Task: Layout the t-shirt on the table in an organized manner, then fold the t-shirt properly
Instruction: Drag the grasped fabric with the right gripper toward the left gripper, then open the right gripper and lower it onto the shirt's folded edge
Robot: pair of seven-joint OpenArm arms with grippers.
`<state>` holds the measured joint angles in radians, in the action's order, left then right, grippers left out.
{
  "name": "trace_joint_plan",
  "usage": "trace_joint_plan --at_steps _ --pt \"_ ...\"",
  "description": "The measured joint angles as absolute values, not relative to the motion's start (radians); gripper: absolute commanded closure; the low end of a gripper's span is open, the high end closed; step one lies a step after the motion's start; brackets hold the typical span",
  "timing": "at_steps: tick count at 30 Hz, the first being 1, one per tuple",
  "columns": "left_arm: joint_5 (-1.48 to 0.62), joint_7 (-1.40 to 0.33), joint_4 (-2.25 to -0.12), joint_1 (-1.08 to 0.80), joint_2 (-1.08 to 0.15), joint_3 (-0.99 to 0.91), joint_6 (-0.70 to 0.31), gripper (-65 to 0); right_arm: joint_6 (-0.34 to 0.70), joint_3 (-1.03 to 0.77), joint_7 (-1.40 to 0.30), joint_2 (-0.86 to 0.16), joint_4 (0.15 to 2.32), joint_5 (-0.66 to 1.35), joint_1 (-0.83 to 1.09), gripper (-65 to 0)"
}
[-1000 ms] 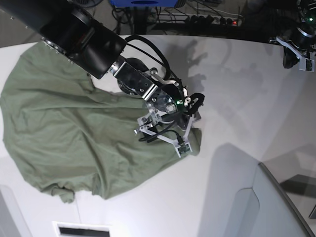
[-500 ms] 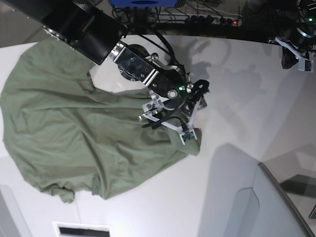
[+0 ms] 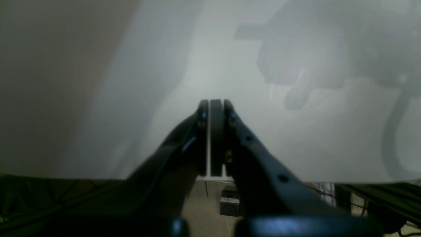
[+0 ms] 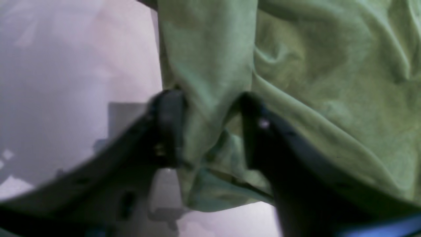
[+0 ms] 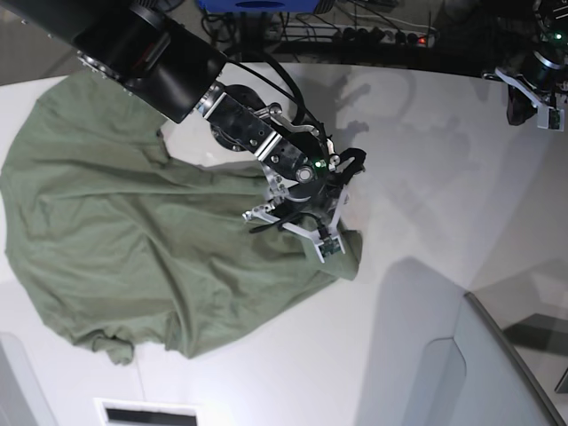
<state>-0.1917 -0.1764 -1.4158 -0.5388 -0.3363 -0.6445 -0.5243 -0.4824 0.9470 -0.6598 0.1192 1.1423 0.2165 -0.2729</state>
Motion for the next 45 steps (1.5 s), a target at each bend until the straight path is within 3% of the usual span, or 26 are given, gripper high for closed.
trace_joint_plan --at_steps 3,11,18,24,27,31,32,34,37,41,45 --pt "-0.189 -0.175 -1.414 -0.512 -0.336 -0.643 -0.524 0.0 -0.480 0.947 -0.664 0.116 1.180 0.281 -0.267 0.0" --pt "-0.186 -0.183 -1.415 -0.482 -0.340 -0.570 -0.517 0.0 -0.344 0.896 -0.673 0.099 1.261 0.453 -0.233 0.0" --pt "-0.187 -0.183 -1.415 -0.437 -0.345 -0.556 -0.524 0.0 -0.186 0.547 -0.669 0.097 1.254 0.509 -0.257 0.0" --pt "-0.184 -0.188 -1.413 -0.429 -0.347 -0.558 -0.524 0.0 -0.114 0.278 -0.651 0.088 1.036 0.495 -0.339 -0.5" --pt "-0.187 -0.188 -1.413 -0.427 -0.347 -0.557 -0.524 0.0 -0.104 0.241 -0.664 0.088 0.953 0.494 -0.348 -11.0" --pt "-0.181 -0.228 -1.413 -0.418 -0.345 -0.558 -0.524 0.0 -0.111 0.324 -0.691 0.081 1.032 0.492 -0.337 -39.2" --pt "-0.184 -0.227 -1.412 -0.410 -0.346 -0.558 -0.524 0.0 -0.112 0.371 -0.691 0.068 1.077 0.492 -0.337 -42.0" --pt "-0.188 -0.221 -1.412 -0.399 -0.346 -0.558 -0.524 0.0 -0.131 0.483 -0.687 0.030 1.166 0.500 -0.338 -41.1" --pt "-0.188 -0.221 -1.412 -0.405 -0.346 -0.557 -0.524 0.0 -0.287 0.665 -0.684 -0.010 1.237 0.501 -0.347 -39.9" --pt "-0.184 -0.224 -1.411 -0.408 -0.339 -0.557 -0.524 0.0 -0.383 0.911 -0.693 -0.016 1.227 0.513 -0.407 -39.8" --pt "-0.184 -0.225 -1.411 -0.410 -0.339 -0.559 -0.524 0.0 -0.433 1.042 -0.650 0.020 1.110 0.517 -0.488 -39.8"
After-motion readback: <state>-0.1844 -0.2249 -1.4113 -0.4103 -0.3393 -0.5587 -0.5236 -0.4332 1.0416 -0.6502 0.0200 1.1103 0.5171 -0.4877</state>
